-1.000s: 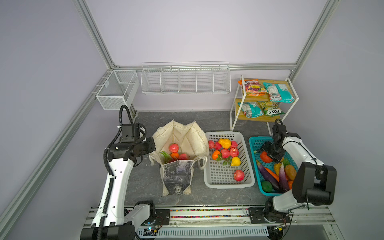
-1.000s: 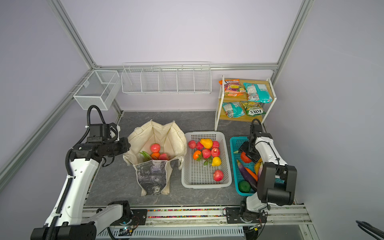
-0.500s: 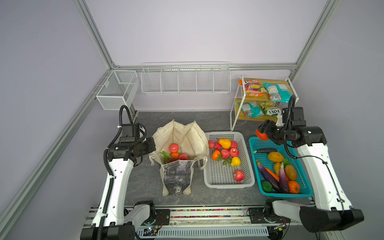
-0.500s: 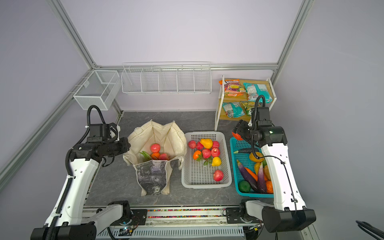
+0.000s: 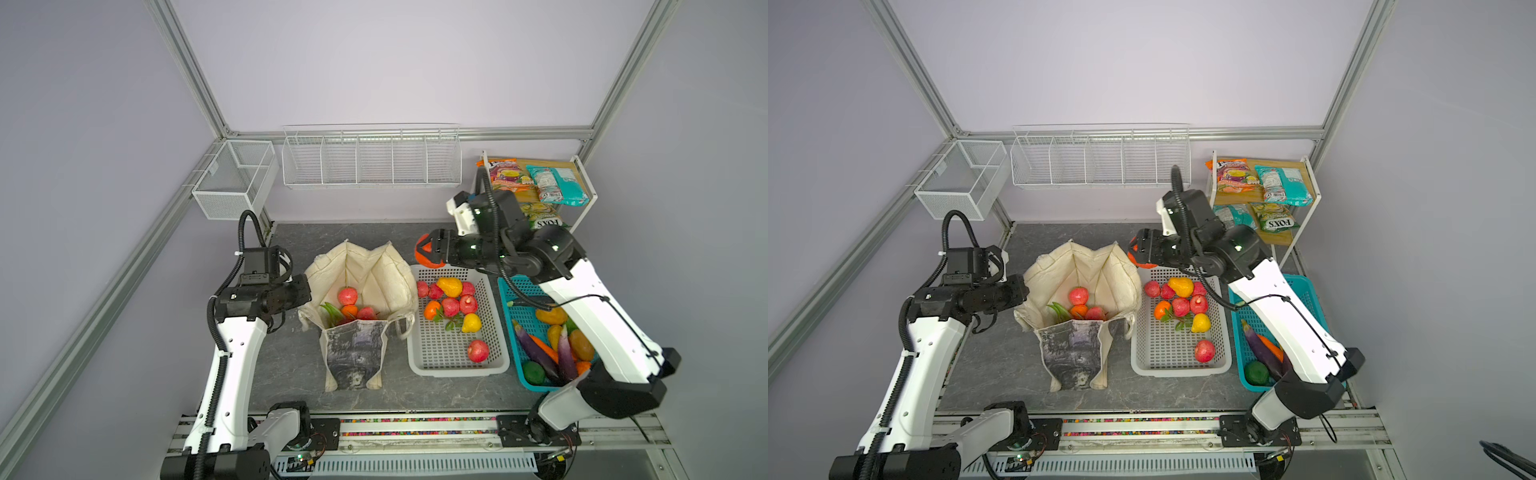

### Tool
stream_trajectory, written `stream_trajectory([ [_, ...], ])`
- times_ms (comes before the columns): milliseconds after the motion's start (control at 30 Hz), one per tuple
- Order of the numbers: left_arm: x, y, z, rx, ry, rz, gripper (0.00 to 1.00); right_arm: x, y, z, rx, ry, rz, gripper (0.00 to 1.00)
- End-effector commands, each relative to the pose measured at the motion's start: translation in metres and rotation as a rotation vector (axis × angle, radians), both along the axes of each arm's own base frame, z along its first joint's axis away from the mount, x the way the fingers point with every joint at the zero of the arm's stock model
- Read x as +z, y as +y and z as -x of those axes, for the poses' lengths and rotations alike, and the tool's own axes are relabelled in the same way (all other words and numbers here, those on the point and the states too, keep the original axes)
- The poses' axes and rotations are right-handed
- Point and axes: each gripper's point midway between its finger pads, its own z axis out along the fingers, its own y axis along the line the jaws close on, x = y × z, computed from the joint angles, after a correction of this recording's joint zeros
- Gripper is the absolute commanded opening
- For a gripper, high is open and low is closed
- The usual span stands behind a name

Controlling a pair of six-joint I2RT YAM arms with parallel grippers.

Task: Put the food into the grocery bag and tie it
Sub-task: 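Lift the red tomato with the right gripper and carry it over the tote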

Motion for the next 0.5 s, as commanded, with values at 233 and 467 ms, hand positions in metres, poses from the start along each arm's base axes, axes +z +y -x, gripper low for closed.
stream_trajectory([
  [233, 0.017, -0.001, 0.002, 0.003, -0.044, 0.014, 0.00, -0.068, 0.091, -0.001, 0.168, 0.058, 0.088, 0.57],
  [467, 0.016, -0.002, 0.003, 0.000, -0.044, 0.023, 0.00, -0.115, 0.120, -0.007, 0.212, 0.126, 0.121, 0.62],
])
